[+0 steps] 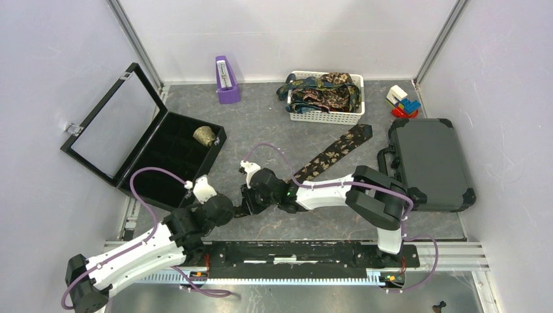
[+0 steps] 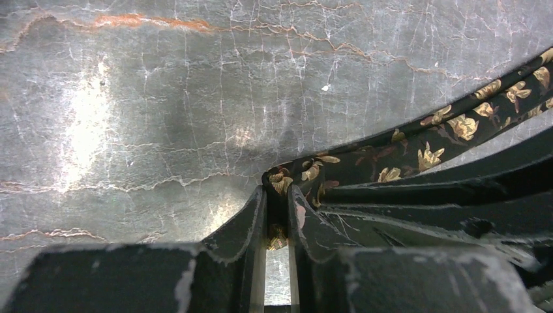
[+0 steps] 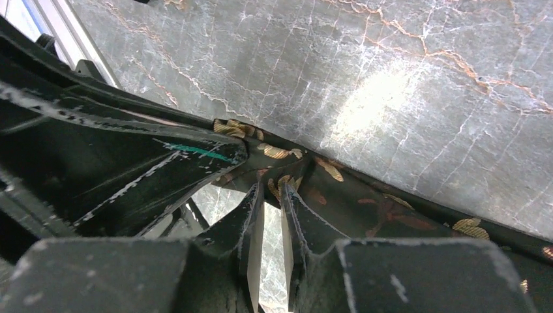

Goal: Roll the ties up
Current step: Roll the tie at the center of the board.

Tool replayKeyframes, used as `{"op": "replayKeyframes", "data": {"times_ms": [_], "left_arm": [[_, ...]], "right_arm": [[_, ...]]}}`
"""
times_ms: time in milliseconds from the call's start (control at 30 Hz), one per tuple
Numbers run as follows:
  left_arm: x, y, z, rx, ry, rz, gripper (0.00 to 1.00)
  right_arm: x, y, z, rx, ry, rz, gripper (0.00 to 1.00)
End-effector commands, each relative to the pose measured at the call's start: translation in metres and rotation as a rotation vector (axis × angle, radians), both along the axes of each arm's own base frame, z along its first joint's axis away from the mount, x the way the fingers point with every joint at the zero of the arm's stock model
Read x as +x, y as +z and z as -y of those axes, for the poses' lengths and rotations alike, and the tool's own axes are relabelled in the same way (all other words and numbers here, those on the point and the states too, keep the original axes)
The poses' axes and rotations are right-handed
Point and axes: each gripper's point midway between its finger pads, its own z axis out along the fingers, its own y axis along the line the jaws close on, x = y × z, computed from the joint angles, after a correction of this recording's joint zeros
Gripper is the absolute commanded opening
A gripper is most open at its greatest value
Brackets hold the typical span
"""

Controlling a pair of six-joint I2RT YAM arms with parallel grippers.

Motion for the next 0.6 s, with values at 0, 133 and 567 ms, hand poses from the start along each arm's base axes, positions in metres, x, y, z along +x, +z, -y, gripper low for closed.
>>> {"op": "replayKeyframes", "data": {"times_ms": [0, 133, 567], "left_arm": [[0.0063, 0.0179, -0.0035, 0.019, 0.001, 0.047, 0.02], [0.0051, 0.019, -0.0059, 0.03, 0.002, 0.042, 0.02], [0.0036, 0.0219, -0.0086, 0.034, 0.006, 0.039, 0.02]], "right_arm": [[0.0054, 0.0146, -0.0194, 0.063, 0.0, 0.021, 0.21], [0.0075, 0.0111, -0.0209, 0.049, 0.001, 0.026, 0.21], [0.0101, 0.0115, -0.0239, 0.042, -0.005, 0.038, 0.2]]}}
